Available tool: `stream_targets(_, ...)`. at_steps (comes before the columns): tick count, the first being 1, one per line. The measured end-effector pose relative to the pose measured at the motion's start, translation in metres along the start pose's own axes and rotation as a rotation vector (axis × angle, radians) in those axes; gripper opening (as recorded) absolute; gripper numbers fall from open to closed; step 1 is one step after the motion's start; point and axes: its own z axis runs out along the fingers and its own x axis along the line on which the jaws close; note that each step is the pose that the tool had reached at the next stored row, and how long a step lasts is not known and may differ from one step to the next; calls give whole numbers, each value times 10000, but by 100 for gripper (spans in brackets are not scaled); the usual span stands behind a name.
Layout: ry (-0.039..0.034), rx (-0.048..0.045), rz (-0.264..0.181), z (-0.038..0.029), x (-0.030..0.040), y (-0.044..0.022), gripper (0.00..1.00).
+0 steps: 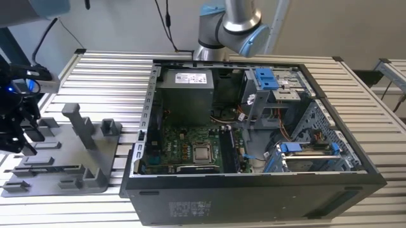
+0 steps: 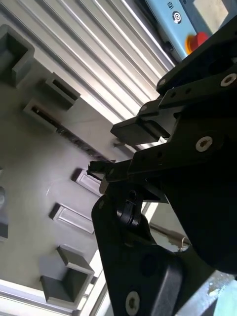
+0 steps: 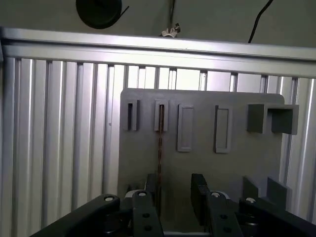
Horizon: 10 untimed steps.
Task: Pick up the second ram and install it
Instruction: 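Pick up the second ram and move it above second insertion slot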
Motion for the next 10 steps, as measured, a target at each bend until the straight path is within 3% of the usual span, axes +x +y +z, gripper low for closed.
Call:
stream_targets(5, 1, -2, -95, 89, 19, -1, 42)
stream_targets(10, 1, 0, -101, 179, 95, 2, 42)
